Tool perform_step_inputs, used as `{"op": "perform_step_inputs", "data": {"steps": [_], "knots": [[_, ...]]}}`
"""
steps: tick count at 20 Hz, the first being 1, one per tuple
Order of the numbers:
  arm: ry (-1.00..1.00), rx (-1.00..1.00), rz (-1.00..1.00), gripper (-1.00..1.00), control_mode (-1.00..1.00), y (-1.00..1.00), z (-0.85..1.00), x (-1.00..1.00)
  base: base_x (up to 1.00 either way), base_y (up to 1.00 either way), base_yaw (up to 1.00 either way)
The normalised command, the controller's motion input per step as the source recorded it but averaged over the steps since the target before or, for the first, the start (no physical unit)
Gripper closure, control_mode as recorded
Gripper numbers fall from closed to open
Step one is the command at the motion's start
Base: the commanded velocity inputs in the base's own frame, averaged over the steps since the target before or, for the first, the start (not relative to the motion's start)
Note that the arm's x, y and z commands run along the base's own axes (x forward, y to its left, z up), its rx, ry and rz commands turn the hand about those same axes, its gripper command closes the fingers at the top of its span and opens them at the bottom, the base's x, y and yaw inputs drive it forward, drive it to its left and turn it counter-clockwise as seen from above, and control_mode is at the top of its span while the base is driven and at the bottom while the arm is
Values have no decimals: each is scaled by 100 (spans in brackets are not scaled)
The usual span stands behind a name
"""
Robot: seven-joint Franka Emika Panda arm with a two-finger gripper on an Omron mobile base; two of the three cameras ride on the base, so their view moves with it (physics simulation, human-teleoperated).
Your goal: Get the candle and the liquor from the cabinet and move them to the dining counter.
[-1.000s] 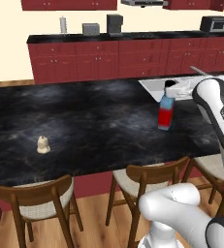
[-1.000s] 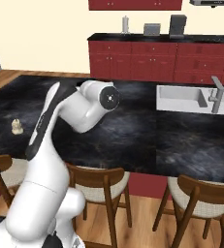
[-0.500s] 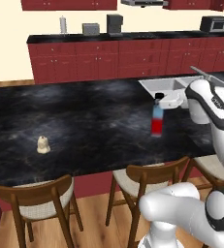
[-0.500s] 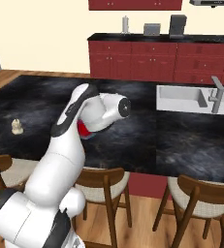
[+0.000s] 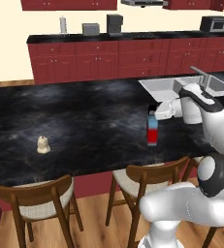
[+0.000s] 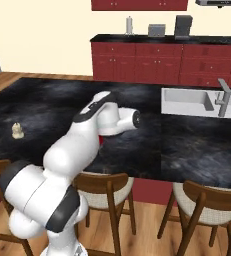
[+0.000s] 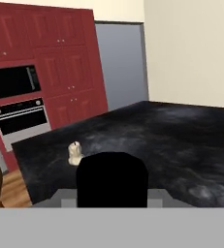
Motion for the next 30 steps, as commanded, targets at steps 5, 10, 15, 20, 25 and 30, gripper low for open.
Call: {"op": "perform_step_inputs", "data": {"steps": [5,10,15,20,25,30], "knots": [[2,0,10,100,-100,-2,-37,39,0,0,0],[0,0,9,100,-100,-11,-26,42,0,0,0],[0,2,10,100,-100,-16,-36,59,0,0,0],[0,2,11,100,-100,-14,-39,61,0,0,0],[0,4,11,100,-100,-13,-33,54,0,0,0],[0,9,11,100,-100,-10,-24,44,0,0,0]]}}
